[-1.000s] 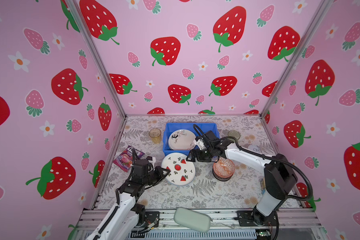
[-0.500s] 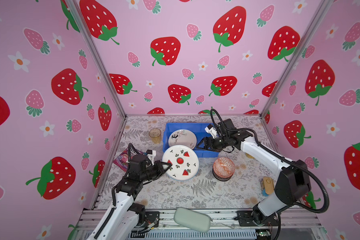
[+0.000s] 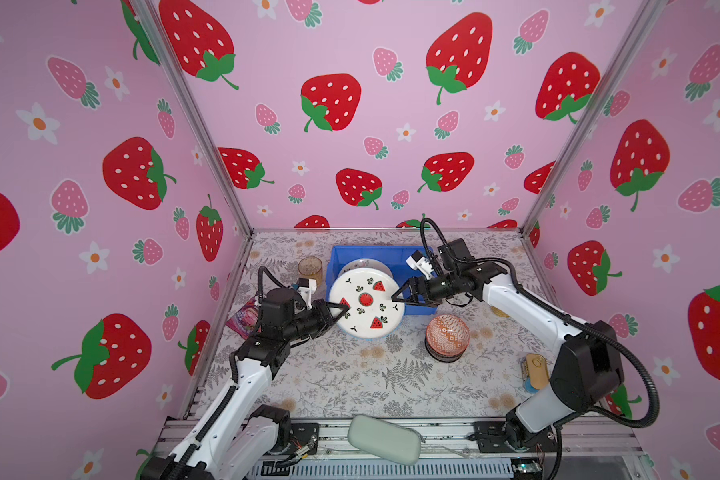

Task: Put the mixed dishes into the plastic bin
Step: 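Lift the watermelon plate upright with the right gripper while left grips its rim, then carry the upright watermelon plate over the blue bin with both grippers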

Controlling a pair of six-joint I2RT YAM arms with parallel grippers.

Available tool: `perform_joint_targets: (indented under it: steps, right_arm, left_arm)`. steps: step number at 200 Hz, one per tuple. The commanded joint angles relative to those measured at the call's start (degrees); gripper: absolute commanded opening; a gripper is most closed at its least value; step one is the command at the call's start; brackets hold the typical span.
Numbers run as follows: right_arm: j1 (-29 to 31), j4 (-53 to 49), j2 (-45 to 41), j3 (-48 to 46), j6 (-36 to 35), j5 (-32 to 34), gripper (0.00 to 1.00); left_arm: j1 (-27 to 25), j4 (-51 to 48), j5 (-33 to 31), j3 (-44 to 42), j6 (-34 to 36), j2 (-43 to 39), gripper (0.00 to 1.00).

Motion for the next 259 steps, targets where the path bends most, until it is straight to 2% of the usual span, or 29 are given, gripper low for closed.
perform_joint_targets:
  steps: [1,29,57,106,153,213,224,228,259]
  right_arm:
    - [-0.56,3.15,-0.47,-1.36,0.2,-4.11,0.82]
    - [-0.69,9.09,-0.24,-2.72,4.05,-7.96,0.75]
    - [-0.78,10.37,0.29,-2.58,5.01,-8.44,0.69]
    - [-0.95,14.05,0.71,-3.26,7.33,-9.48,0.46]
    - [-1.29,15.95,0.7,-4.16,8.9,-9.38,0.31]
    - [-1.5,18.35,1.13,-4.5,10.93,-9.82,0.19]
    - [-1.64,18.69,1.09,-4.56,11.26,-9.82,0.17]
    - [-1.66,18.8,1.11,-4.57,11.35,-9.83,0.16]
    - [-1.92,19.45,0.94,-4.96,12.2,-9.72,0.09]
  left_arm:
    - [0.26,8.95,4.68,4.63,-1.34,0.06,0.0]
    - [0.25,10.58,4.96,4.21,-1.86,1.05,0.0]
    - [0.17,11.44,4.93,3.85,-2.09,1.6,0.0]
    - [0.17,12.28,5.05,3.61,-2.23,2.57,0.0]
    - [0.09,12.51,5.05,3.03,-2.22,2.9,0.0]
    - [0.15,10.62,4.01,2.04,-1.14,2.14,0.0]
    - [0.07,9.48,3.48,1.95,-0.48,2.0,0.04]
    - [0.07,9.14,3.41,2.02,-0.23,2.02,0.1]
    - [0.12,6.83,2.47,2.0,1.33,1.97,0.31]
